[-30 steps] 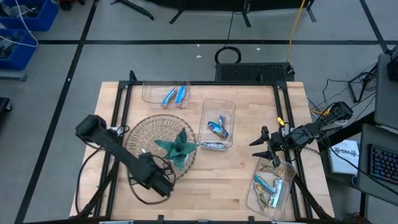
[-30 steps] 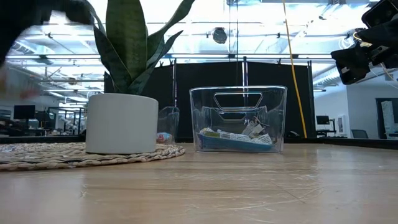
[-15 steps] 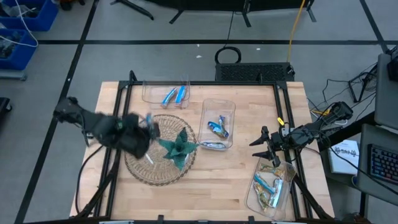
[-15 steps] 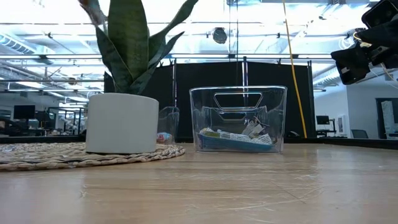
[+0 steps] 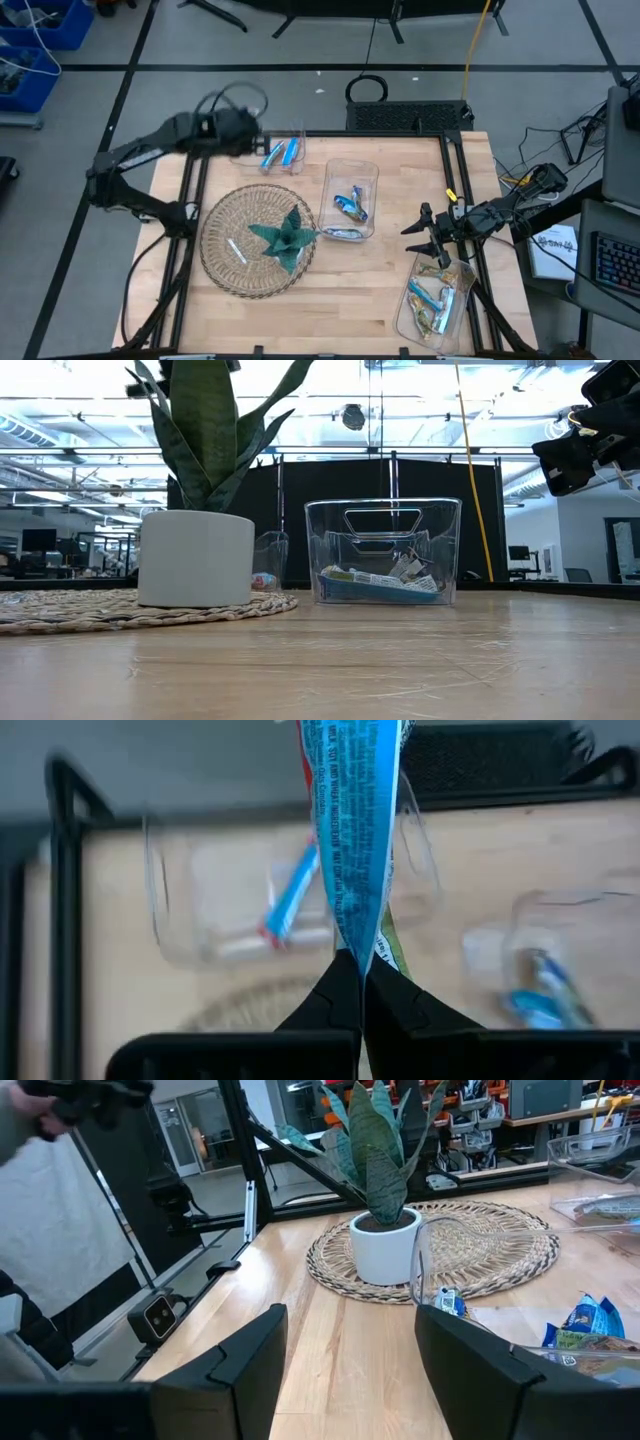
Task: Pick and place Granola Bars by type
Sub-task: Put the red granola bar into the top transparent bin
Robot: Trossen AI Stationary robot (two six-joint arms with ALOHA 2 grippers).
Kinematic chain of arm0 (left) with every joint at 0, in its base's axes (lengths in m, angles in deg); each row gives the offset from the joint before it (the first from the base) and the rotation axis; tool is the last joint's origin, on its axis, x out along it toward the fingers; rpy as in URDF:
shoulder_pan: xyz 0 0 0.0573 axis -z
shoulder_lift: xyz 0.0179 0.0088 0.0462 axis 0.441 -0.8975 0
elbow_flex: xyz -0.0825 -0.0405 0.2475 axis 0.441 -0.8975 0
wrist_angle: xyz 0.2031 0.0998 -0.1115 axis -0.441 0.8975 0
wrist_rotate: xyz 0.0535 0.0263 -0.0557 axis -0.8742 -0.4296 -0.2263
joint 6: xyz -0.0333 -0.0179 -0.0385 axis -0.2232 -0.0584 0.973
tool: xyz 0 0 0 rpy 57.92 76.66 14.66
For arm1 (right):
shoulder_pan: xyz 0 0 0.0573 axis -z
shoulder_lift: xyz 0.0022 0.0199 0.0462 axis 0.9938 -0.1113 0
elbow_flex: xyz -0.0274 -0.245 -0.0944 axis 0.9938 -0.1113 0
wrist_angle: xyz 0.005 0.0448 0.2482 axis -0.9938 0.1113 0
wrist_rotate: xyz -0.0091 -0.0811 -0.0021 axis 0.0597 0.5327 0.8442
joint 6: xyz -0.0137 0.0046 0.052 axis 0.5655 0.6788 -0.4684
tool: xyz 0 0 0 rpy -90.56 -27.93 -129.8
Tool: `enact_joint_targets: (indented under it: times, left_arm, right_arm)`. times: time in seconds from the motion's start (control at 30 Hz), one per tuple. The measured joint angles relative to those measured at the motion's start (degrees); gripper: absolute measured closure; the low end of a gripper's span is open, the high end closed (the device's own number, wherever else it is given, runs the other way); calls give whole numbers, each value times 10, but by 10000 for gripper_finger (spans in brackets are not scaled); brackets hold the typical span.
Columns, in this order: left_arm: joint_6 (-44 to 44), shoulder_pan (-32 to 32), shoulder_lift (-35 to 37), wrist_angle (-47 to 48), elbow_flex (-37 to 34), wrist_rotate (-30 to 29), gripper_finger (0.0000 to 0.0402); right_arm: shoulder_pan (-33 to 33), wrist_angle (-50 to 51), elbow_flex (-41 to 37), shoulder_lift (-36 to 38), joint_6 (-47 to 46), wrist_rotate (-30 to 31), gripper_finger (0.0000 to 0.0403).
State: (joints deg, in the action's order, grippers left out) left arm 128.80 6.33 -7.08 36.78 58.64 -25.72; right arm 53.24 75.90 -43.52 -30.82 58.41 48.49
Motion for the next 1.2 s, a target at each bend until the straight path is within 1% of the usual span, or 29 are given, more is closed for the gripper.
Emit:
enact_joint_targets:
  times: [0.1, 0.2, 0.4, 0.5, 0.7, 0.93, 1.07, 1.2]
  left_arm:
    - [-149, -77, -24, -45, 0, 31, 401]
    - [-288, -134, -57, -70, 0, 51, 401]
    - [-505, -201, -147, -68, 0, 55, 401]
    - [-575, -220, -192, -57, 0, 52, 401]
    - [-627, -247, -256, -48, 0, 43, 401]
    - [-632, -266, -296, -48, -3, 76, 401]
    - [-631, -265, -302, -62, -41, 96, 401]
    - [-628, -267, -303, -93, -97, 91, 401]
  right_arm:
    - [0, 0, 0, 0, 0, 0, 188]
    - [0, 0, 0, 0, 0, 0, 188]
    - [0, 0, 0, 0, 0, 0, 188]
    - [0, 0, 0, 0, 0, 0, 188]
    - [0, 0, 0, 0, 0, 0, 188]
    - [0, 0, 0, 0, 0, 0, 188]
    - [0, 0, 0, 0, 0, 0, 188]
    - [0, 0, 0, 0, 0, 0, 188]
